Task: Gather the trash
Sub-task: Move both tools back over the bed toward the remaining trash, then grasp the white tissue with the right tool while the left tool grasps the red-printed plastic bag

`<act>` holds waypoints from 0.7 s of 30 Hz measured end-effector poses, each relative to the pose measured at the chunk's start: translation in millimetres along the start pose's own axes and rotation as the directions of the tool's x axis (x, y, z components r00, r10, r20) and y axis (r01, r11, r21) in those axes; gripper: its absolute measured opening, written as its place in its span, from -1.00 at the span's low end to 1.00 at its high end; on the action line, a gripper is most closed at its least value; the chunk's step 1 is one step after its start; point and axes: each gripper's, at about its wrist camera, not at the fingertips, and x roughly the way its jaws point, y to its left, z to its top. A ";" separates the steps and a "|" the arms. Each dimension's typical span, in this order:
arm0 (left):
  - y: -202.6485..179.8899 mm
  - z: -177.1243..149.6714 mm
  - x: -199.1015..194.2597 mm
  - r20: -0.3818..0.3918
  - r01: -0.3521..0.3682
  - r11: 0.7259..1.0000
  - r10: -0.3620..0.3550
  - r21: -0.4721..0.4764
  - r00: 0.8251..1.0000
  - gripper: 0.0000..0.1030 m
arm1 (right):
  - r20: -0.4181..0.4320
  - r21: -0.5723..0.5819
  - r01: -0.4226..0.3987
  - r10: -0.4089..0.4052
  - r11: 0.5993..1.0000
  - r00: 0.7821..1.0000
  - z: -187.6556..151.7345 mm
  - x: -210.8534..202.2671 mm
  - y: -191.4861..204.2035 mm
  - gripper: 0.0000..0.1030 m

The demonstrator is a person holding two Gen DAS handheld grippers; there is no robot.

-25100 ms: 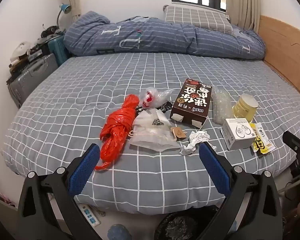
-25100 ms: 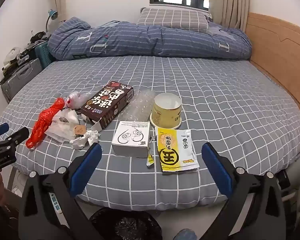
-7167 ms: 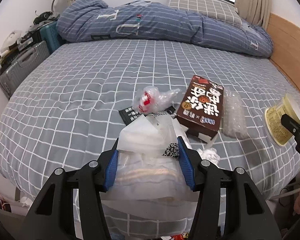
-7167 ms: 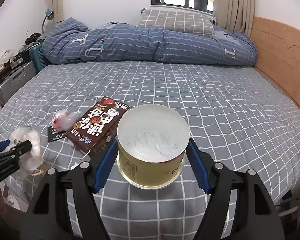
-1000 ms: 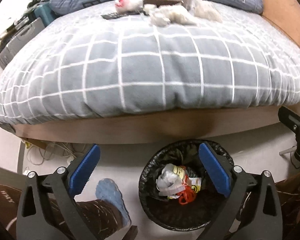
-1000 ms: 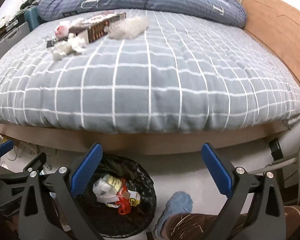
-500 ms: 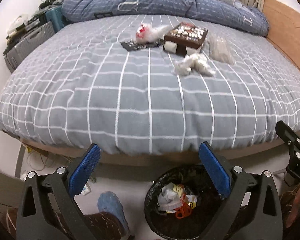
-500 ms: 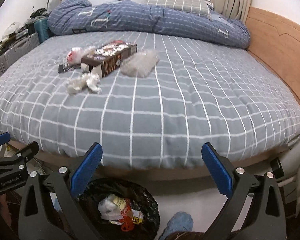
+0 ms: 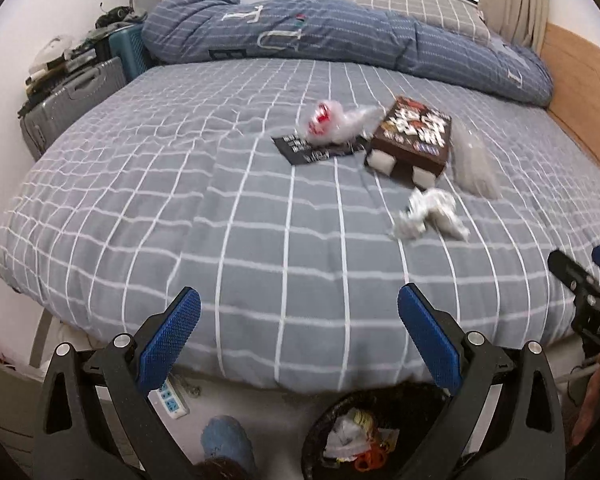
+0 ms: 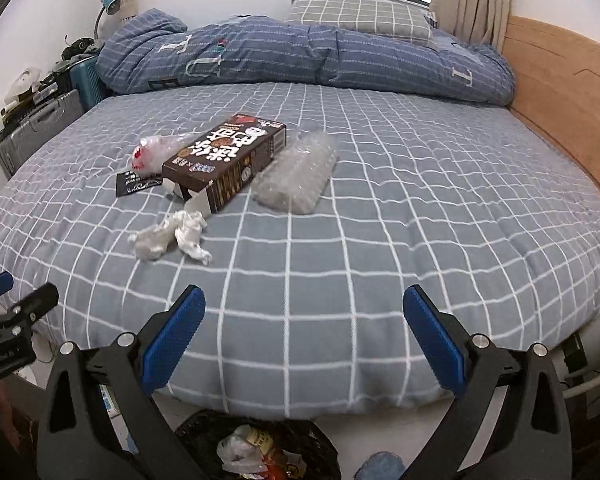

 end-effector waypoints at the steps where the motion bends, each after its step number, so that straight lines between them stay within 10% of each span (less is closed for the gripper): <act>1: 1.7 6.2 2.1 0.006 0.003 1.000 -0.003 -0.005 1.000 0.89 | 0.001 -0.002 -0.006 0.006 1.000 1.000 2.2 2.0 2.0 0.85; 21: 17.9 116.5 84.6 0.044 -0.003 1.000 0.003 -0.009 0.999 0.87 | -0.033 -0.050 -0.107 0.106 0.993 0.994 48.2 64.2 44.9 0.64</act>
